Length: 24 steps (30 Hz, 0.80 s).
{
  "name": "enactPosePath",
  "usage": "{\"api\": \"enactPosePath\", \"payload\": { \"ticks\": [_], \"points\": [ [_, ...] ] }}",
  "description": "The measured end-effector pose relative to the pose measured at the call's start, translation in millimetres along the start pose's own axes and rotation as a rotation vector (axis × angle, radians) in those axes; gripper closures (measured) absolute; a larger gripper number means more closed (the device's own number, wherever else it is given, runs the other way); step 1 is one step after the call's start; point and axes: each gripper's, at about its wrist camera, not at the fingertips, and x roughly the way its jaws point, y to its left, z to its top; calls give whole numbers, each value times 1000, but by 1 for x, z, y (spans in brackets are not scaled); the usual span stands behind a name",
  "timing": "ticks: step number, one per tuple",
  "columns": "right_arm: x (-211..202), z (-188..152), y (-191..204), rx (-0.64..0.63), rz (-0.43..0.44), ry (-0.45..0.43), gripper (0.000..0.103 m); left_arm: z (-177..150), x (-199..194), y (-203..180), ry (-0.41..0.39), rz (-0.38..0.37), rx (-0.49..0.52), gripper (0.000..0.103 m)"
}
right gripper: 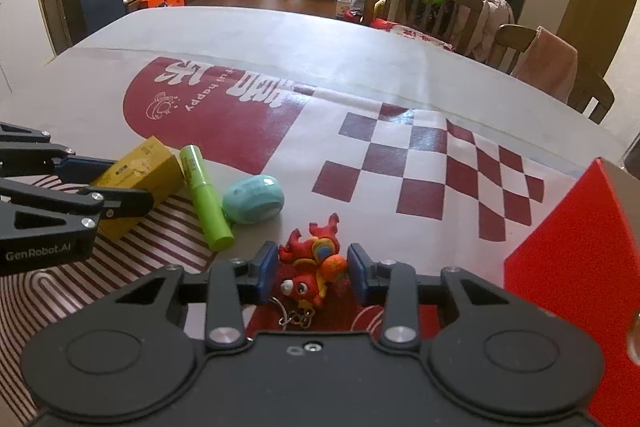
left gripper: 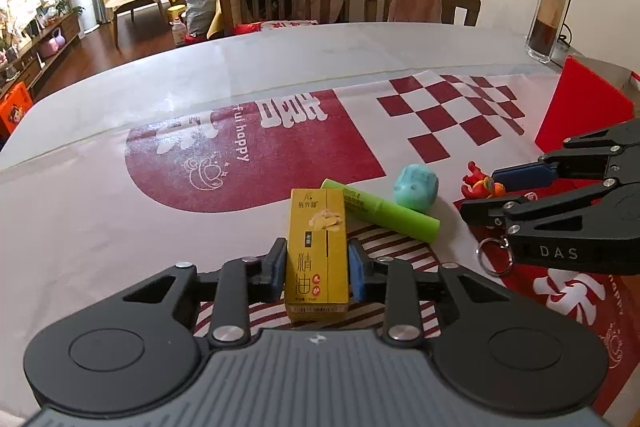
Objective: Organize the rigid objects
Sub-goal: 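Grasp the yellow juice box with the left tool while the right tool grasps the orange dragon keychain, then lift and carry the juice box and dragon keychain with both tools into the red box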
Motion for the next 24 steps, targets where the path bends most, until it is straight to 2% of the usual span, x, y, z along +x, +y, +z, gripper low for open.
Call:
{"api": "enactPosePath", "payload": {
  "ticks": [6,8,9,13,20,24],
  "points": [
    [-27,-3,0,27,7,-32,67,-1,-18,-5,-4,-10,-26,73],
    [-39,-5,1,31,11,-47,72,-3,-27,-8,-10,-16,-36,73],
    [-45,-6,1,33,12,-51,81,-4,-31,-9,-15,-20,-39,73],
    [-67,-12,2,42,17,-72,83,-10,-50,-14,-31,-31,-43,73],
    [-83,-21,6,20,27,-83,83,-22,-82,-15,-49,-27,-56,73],
    [-71,-20,9,5,70,-59,74,-30,-93,-11,-57,-17,-84,73]
  ]
}}
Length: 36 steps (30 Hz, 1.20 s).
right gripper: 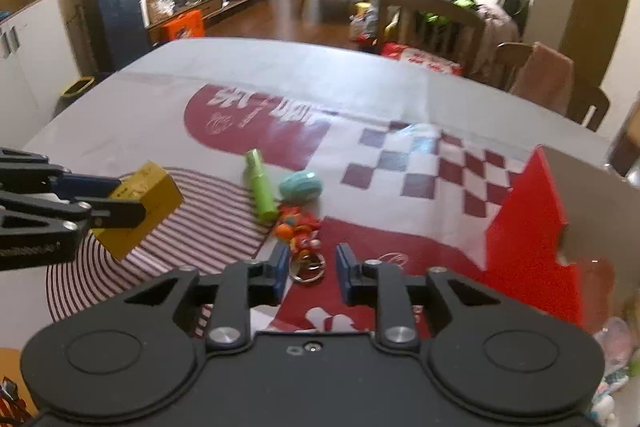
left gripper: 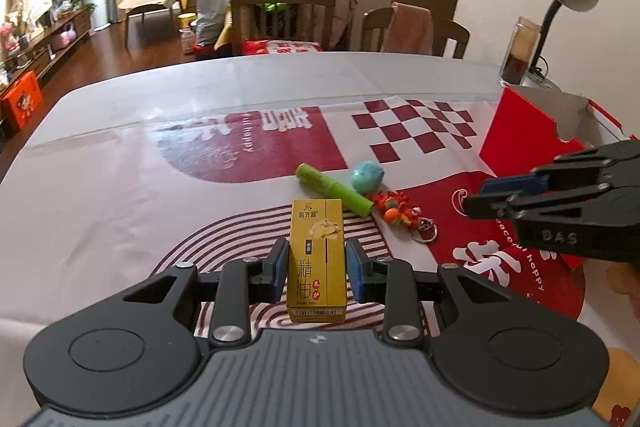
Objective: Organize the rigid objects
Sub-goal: 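Lift and carry the juice box and dragon keychain with both tools into the red box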
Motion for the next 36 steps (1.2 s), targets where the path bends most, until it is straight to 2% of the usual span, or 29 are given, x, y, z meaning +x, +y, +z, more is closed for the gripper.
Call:
{"api": "enactPosePath", "payload": {
  "ticks": [2,4,5,12,17,20,25,31,36],
  "points": [
    [9,1,2,-14,19,12,63,-4,-2,4,9,6,-28,73],
    [20,2,3,-19,34,18,42,-8,-3,7,15,10,-41,73],
    [25,2,3,-18,41,15,41,-10,-2,8,19,14,-42,73],
    [65,8,-2,-54,60,54,41,-12,12,9,37,26,-42,73],
    [81,10,-8,-61,86,73,47,-12,29,9,53,32,-50,73],
    [82,10,-5,-86,97,61,50,-11,36,11,55,32,-59,73],
    [82,10,-1,-91,96,47,65,-9,42,9,61,32,-56,73],
    [72,8,3,-93,74,35,65,-8,44,8,64,36,-61,73],
    [41,11,3,-64,63,-9,65,-7,31,7,49,26,-80,73]
  ]
}}
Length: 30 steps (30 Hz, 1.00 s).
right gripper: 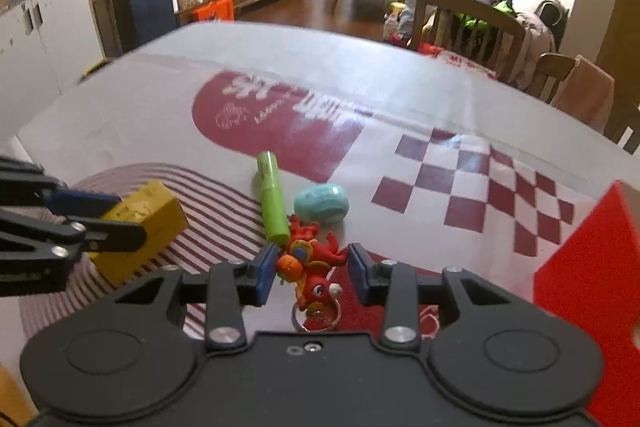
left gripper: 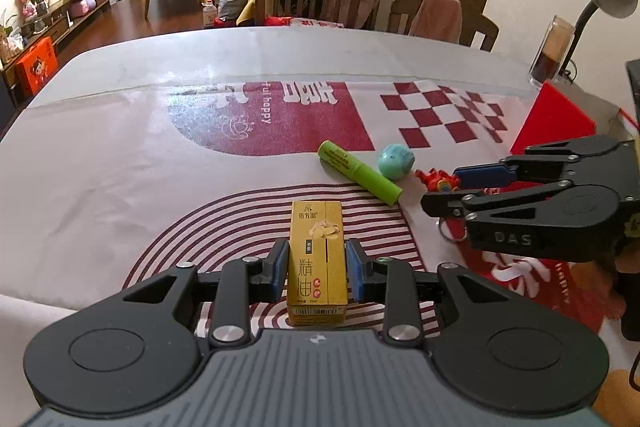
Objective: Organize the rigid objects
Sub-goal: 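Lift and carry the juice box and dragon keychain with both tools into the red box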
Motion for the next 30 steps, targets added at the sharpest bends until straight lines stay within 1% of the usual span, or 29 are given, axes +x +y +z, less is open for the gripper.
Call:
{"api": "enactPosePath", "payload": {
  "ticks": [4,12,16,19,23,30],
  "points": [
    [-32,-1,2,29,0,-45,66,1,-18,-1,-21,-23,-16,73],
    [-102,-3,14,87,6,-143,66,0,-67,-11,-79,-73,-12,73],
    [-136,-4,19,107,-2,-179,66,-1,-91,-17,-106,-93,0,73],
    [-160,-4,22,119,-28,-187,66,-1,-108,-23,-127,-113,7,73],
    [-182,-5,23,125,-71,-176,66,0,-127,-34,-145,-133,35,73],
    [-212,-7,9,136,-116,-165,66,7,-151,-56,-179,-167,88,73]
  ]
}}
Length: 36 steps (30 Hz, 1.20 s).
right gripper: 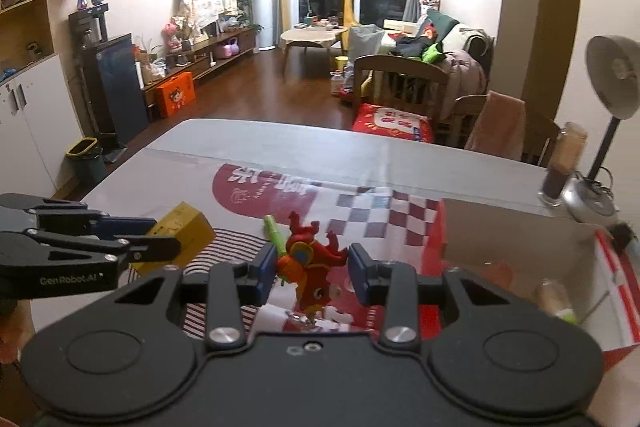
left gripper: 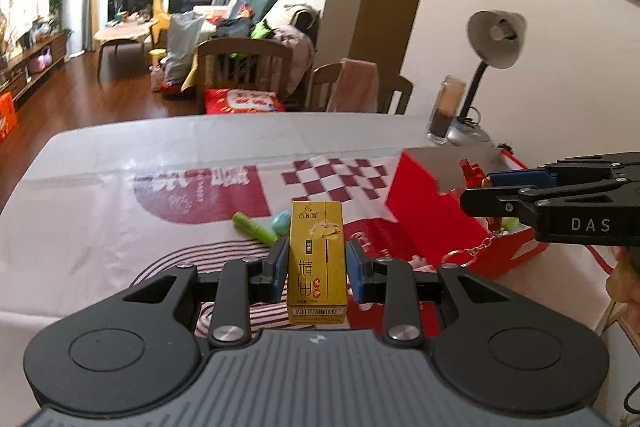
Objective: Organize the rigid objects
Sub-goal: 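Lift and carry the juice box and dragon keychain with both tools into the red box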
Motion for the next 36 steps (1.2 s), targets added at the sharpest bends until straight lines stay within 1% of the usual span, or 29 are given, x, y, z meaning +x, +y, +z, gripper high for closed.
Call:
{"api": "enactPosePath", "payload": {
  "ticks": [3,6,13,17,23,30,36],
  "points": [
    [-8,-1,-18,7,-15,11,66,7,0,-13,-8,-16,20,73],
    [-14,-4,-41,13,-37,19,66,16,7,-28,-10,-34,33,73],
    [-18,-6,-111,59,-79,28,65,35,42,-75,12,-64,46,73],
    [-13,-5,-155,70,-105,40,65,48,64,-101,27,-74,65,73],
    [8,-11,-206,81,-134,79,65,56,105,-137,67,-88,78,73],
    [25,-18,-248,91,-149,128,65,63,150,-176,118,-106,123,73],
    [36,-24,-269,66,-164,164,65,80,194,-203,142,-128,169,73]
  ]
}}
